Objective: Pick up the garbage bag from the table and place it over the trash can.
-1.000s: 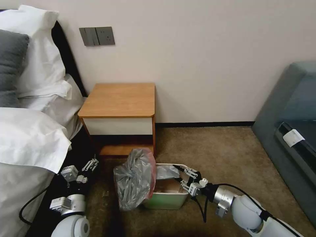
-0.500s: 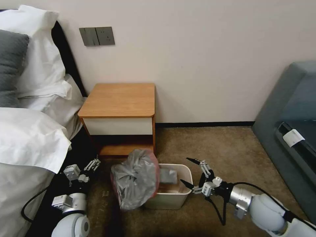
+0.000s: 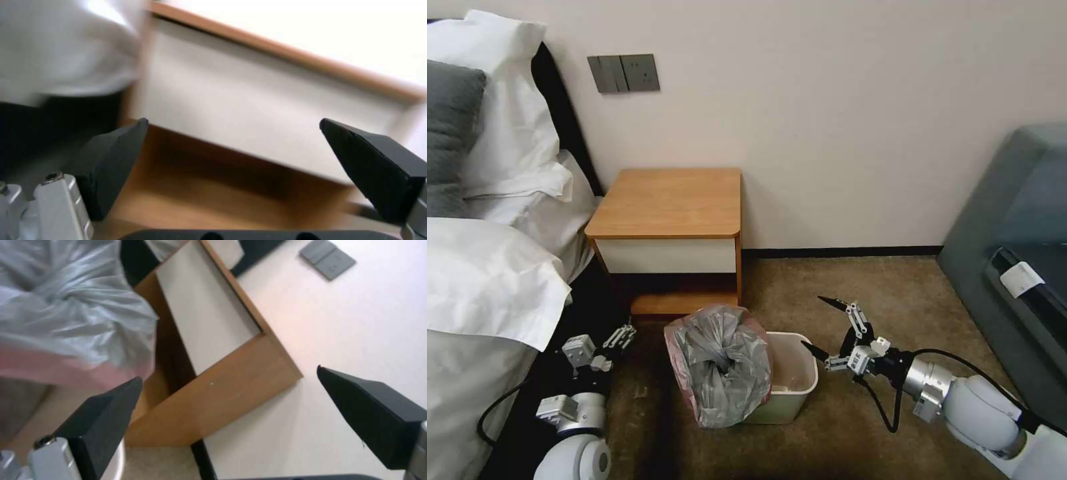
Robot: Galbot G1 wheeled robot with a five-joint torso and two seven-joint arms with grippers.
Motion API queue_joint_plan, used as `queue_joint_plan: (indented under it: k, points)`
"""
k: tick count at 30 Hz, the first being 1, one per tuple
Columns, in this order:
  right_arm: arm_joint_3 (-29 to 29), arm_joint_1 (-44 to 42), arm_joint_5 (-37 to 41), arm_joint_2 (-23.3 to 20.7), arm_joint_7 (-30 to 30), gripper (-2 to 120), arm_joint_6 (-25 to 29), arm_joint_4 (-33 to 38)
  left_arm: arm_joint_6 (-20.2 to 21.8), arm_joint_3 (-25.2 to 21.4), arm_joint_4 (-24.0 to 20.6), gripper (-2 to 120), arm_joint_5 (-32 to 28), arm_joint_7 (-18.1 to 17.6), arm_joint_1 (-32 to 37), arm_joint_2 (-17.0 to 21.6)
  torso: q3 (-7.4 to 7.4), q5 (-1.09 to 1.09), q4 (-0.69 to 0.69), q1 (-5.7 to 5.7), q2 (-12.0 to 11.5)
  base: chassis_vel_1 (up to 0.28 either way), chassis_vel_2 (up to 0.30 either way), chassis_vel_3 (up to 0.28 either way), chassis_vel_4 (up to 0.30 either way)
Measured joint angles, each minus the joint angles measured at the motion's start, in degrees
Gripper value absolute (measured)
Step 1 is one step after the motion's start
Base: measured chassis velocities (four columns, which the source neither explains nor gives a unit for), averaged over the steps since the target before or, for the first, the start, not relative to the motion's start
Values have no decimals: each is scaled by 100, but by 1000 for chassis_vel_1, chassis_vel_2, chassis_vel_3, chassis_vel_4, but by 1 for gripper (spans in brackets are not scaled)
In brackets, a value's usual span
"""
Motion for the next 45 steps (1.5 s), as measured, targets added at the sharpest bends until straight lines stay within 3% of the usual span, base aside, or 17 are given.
queue_joint_plan:
  k: [2, 3, 4, 5, 6, 9, 14, 22, 25, 27, 31, 45]
  points:
    - [-2, 55, 14, 139, 27, 100, -56, -45, 451, 186, -437, 97, -564, 429, 195, 151, 0, -1, 0, 0, 0, 0, 0, 0, 0]
    - [-2, 55, 14, 139, 27, 100, -56, -45, 451, 186, -437, 97, -564, 429, 195, 151, 0, -1, 0, 0, 0, 0, 0, 0, 0]
    - [-3, 99, 16, 281, 49, 100, -73, -105, 828, 333, -827, 96, -882, 887, 340, 275, 0, 1, 0, 0, 0, 0, 0, 0, 0]
    - [-3, 113, 16, 363, 59, 100, -74, -136, 967, 402, -955, 96, -960, 990, 385, 317, 0, 1, 0, 0, 0, 0, 0, 0, 0]
    - [-3, 113, 16, 363, 59, 100, -74, -136, 967, 402, -955, 96, -960, 990, 385, 317, 0, 1, 0, 0, 0, 0, 0, 0, 0]
    - [8, 109, 7, 675, 118, 100, -56, -239, 1638, 667, -1373, 93, -1495, 1113, 520, 481, 0, 1, 0, 0, 0, 0, 0, 0, 0]
    - [58, 53, -21, 928, 130, 100, 39, -312, 2004, 775, -1310, 93, -1572, 1105, 492, 554, 0, 0, 0, 0, 0, 0, 0, 0, 0]
    - [69, 26, -31, 1010, 130, 100, 106, -359, 2114, 968, -673, 90, -1529, 978, 339, 429, 0, -1, 0, 0, 0, 0, 0, 0, 0]
    - [47, 40, -22, 1011, 126, 100, 97, -364, 2011, 1086, -481, 85, -1389, 824, 309, 328, 0, 0, 0, 0, 0, 0, 0, 0, 0]
    - [40, 45, -21, 1011, 121, 100, 99, -391, 1964, 1172, -371, 84, -1226, 495, 274, 261, 0, 0, 0, 0, 0, 0, 0, 0, 0]
    - [41, 33, -24, 1032, 132, 100, 141, -458, 1893, 1207, -324, 84, -1129, 123, 220, 200, 0, 0, 0, 0, 0, 0, 0, 0, 0]
    - [45, 19, -32, 1087, 136, 100, 206, -517, 2204, 1278, -294, 77, -612, -403, 212, 37, 0, 0, 0, 0, 0, 0, 0, 0, 0]
